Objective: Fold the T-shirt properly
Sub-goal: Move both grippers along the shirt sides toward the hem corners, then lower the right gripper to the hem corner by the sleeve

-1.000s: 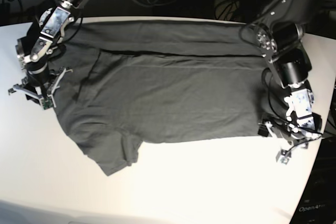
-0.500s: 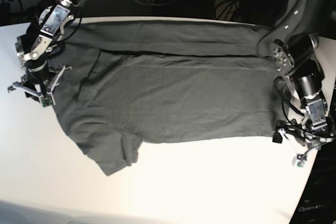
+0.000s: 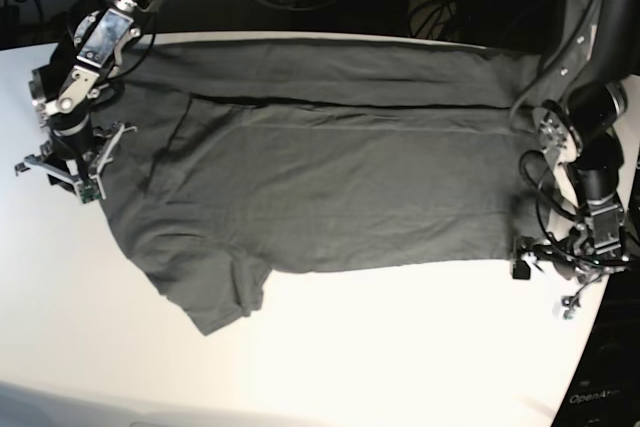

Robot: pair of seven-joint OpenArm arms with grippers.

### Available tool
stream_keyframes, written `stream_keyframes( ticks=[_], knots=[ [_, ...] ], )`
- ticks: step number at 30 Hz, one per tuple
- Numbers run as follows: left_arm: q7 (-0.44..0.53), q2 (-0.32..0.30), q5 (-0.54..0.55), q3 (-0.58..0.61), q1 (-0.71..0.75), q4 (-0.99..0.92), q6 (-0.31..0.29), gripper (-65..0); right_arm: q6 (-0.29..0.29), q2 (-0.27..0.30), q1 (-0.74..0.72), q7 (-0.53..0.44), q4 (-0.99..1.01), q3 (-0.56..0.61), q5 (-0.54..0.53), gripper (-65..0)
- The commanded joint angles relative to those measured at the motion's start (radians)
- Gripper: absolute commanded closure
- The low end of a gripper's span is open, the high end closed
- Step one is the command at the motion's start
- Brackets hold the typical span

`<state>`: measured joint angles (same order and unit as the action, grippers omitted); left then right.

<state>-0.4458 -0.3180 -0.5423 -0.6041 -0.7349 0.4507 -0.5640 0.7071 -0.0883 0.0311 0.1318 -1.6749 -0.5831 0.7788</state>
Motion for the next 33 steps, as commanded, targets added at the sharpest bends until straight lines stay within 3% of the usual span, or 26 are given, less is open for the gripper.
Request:
stream_keyframes(
  ticks=[1, 33],
  knots=[
    [0.015, -0.016, 0.011, 0.002, -0.039, 0.015, 0.005, -59.0, -0.009, 0.009, -0.013, -0.017, -0.017, -0.001, -0.009, -18.3],
    [0.051, 0.000, 0.012, -0.003, -0.012, 0.013, 0.008, -59.0, -0.009, 0.006, 0.008, -0.024, -0.017, -0.002, -0.009, -18.3]
  ],
)
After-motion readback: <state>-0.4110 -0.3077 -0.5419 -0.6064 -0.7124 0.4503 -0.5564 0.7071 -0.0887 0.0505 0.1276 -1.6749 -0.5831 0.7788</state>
